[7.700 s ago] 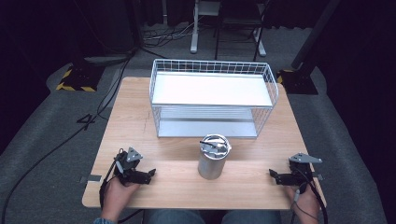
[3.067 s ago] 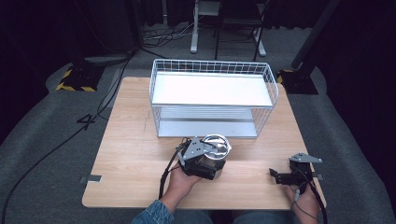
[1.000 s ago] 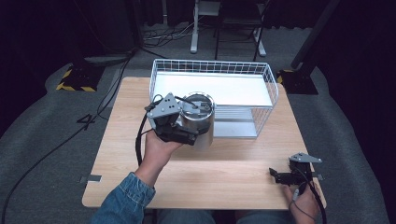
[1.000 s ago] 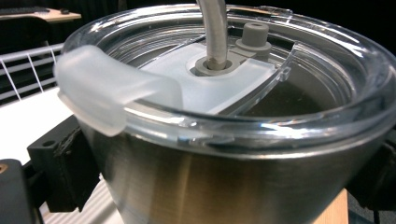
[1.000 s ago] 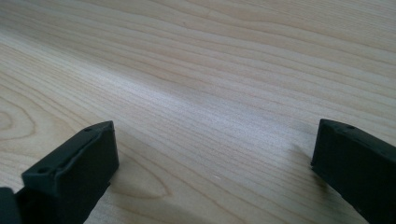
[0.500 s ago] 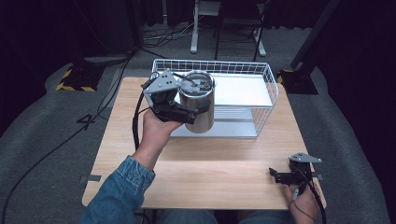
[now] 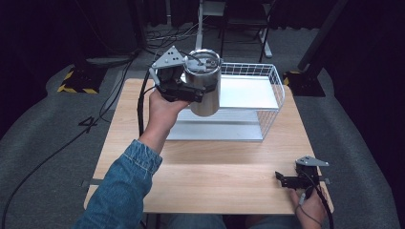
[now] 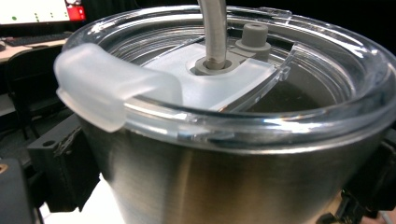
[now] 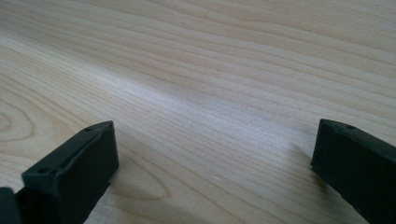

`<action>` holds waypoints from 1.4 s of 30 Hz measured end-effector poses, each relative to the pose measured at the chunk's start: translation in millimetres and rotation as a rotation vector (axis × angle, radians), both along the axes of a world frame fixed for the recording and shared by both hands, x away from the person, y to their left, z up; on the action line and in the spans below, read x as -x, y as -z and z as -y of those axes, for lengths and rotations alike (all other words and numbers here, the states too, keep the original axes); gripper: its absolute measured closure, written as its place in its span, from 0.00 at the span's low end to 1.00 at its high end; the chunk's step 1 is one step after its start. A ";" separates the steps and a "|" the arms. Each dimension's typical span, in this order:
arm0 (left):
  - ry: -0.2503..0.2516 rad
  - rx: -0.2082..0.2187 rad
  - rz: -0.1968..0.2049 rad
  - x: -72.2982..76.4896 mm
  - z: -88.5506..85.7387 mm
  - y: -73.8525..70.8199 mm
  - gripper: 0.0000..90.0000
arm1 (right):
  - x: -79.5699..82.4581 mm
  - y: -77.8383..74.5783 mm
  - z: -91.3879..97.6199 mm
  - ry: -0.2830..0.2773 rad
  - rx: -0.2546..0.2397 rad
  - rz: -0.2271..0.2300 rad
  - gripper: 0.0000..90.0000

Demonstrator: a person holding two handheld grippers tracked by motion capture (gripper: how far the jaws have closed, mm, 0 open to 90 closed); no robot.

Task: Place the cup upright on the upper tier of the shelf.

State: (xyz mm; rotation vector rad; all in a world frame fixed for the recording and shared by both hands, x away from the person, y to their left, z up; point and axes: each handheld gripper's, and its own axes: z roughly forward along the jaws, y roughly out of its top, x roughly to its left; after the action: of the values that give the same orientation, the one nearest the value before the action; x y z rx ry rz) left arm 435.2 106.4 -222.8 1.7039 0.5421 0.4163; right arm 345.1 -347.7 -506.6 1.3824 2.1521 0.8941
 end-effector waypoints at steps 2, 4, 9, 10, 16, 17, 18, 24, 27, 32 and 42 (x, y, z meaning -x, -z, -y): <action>-0.006 0.007 -0.003 -5.0 0.6 -3.0 0.04 | 0.0 0.0 0.0 0.000 0.000 0.000 0.01; -0.016 0.008 -0.004 -10.6 0.7 -5.7 0.04 | 0.0 0.0 0.0 0.000 0.000 0.000 0.01; -0.050 0.029 -0.021 -25.5 1.7 -9.3 0.04 | 0.0 0.0 0.0 0.000 0.000 0.000 0.01; -0.054 0.040 -0.028 -29.0 1.9 -9.3 0.04 | 0.0 0.0 0.0 0.000 0.000 0.000 0.01; -0.115 0.029 -0.036 -47.9 8.2 -9.0 0.04 | -0.1 0.0 0.1 -0.001 -0.001 -0.001 0.01; -0.122 0.028 -0.040 -51.2 9.1 -8.2 0.04 | -0.1 0.0 0.1 -0.001 -0.001 -0.001 0.01; -0.130 0.029 -0.044 -54.4 10.1 -7.4 0.04 | -0.1 0.0 0.1 -0.001 -0.001 -0.001 0.01; -0.181 0.023 -0.045 -67.8 20.3 0.1 0.04 | -0.1 -0.1 0.0 0.000 -0.002 0.000 0.01; -0.194 0.011 -0.042 -72.1 24.3 3.3 0.04 | -0.1 -0.1 0.0 0.000 -0.002 -0.001 0.01; -0.231 -0.004 -0.051 -83.1 31.5 8.7 0.04 | -0.1 -0.1 0.0 0.001 -0.002 0.000 0.01; -0.230 -0.013 -0.094 -91.1 37.3 13.5 0.04 | 0.0 -0.1 0.0 0.001 -0.002 0.000 0.01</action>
State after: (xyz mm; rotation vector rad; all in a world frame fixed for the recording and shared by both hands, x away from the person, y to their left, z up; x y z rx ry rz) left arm 526.3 69.0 -236.3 1.6859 0.8093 0.5065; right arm 345.2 -347.7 -506.6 1.3841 2.1515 0.8963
